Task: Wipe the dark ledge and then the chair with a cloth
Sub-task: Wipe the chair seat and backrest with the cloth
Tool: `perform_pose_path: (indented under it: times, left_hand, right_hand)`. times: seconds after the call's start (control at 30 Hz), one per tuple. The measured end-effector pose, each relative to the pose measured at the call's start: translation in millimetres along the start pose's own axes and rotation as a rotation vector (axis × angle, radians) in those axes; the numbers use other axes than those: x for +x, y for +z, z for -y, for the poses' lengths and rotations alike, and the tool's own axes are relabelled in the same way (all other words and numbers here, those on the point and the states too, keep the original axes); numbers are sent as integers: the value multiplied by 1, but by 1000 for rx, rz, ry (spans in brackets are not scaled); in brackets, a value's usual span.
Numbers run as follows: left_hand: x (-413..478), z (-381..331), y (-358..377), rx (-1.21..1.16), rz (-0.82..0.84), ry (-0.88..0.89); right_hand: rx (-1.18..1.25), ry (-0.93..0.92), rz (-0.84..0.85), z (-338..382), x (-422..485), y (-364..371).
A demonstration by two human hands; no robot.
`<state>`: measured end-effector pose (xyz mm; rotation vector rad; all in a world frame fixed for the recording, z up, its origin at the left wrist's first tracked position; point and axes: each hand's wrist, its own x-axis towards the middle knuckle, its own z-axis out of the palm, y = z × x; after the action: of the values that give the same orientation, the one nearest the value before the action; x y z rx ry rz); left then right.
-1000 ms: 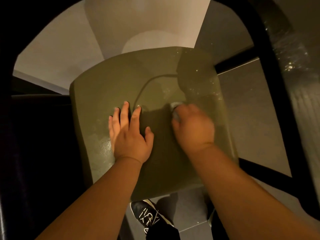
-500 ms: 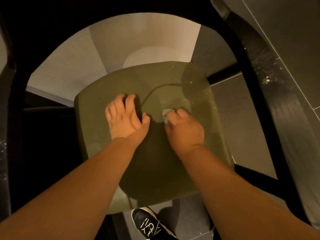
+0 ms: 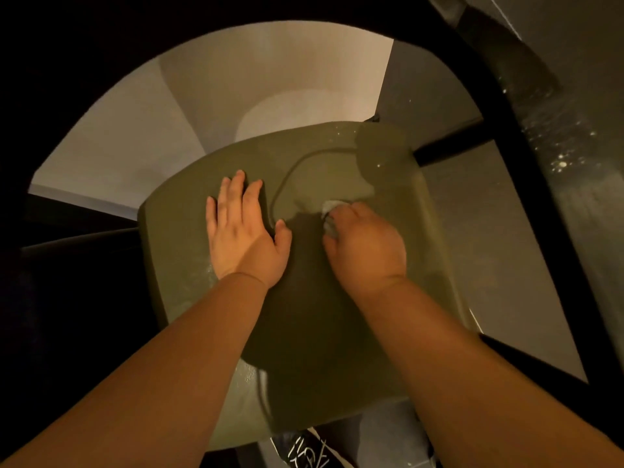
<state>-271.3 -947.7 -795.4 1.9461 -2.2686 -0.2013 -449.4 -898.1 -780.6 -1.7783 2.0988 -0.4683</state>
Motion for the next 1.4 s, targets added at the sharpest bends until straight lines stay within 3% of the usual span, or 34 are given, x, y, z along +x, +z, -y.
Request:
perform_pose_path:
  times: [0.07, 0.2, 0.27, 0.33, 0.43, 0.5, 0.57, 0.7, 0.77, 0.83, 0.97, 1.0, 1.1, 1.17, 1.3, 1.4]
  left_hand:
    - [2, -1, -1, 2, 15, -10]
    - [2, -2, -1, 46, 42, -33]
    - [2, -2, -1, 53, 47, -31]
    - [3, -2, 0, 61, 51, -31]
    - [4, -1, 1, 42, 52, -31]
    - [5, -2, 1, 65, 70, -31]
    - [5, -2, -1, 149, 109, -25]
    - [6, 0, -1, 158, 122, -43]
    - [6, 0, 0, 145, 111, -46]
    - [6, 0, 1, 124, 104, -48]
    - [6, 1, 1, 108, 102, -50]
    - [7, 1, 1, 117, 103, -48]
    - [5, 0, 1, 155, 92, -53]
    - [4, 0, 2, 147, 52, -92]
    - [3, -1, 4, 50, -34, -192]
    - [5, -1, 5, 5, -75, -236]
  right_hand:
    - [-28, 29, -58, -14, 7, -10]
    - [-46, 550, -230, -54, 33, -36]
    - [-16, 633, -258, -51, 43, -37]
    - [-25, 479, -224, -27, 50, -27]
    - [-17, 70, 24, 29, 42, 2]
    - [-32, -39, 98, 38, 40, 6]
    - [-73, 59, 91, 19, 48, -7]
    - [-137, 471, -162, -31, 75, -41]
    - [-129, 530, -166, -26, 83, -37]
    - [-73, 425, -140, -7, 83, -25]
    - [-46, -58, -40, 13, 64, -2]
    - [-64, -51, -24, 9, 67, -8]
    - [-153, 361, -66, -14, 90, -31]
    - [-142, 519, -140, -22, 103, -41]
    - [-71, 425, -158, -3, 103, -29]
    - [-8, 139, -118, 12, 90, -3]
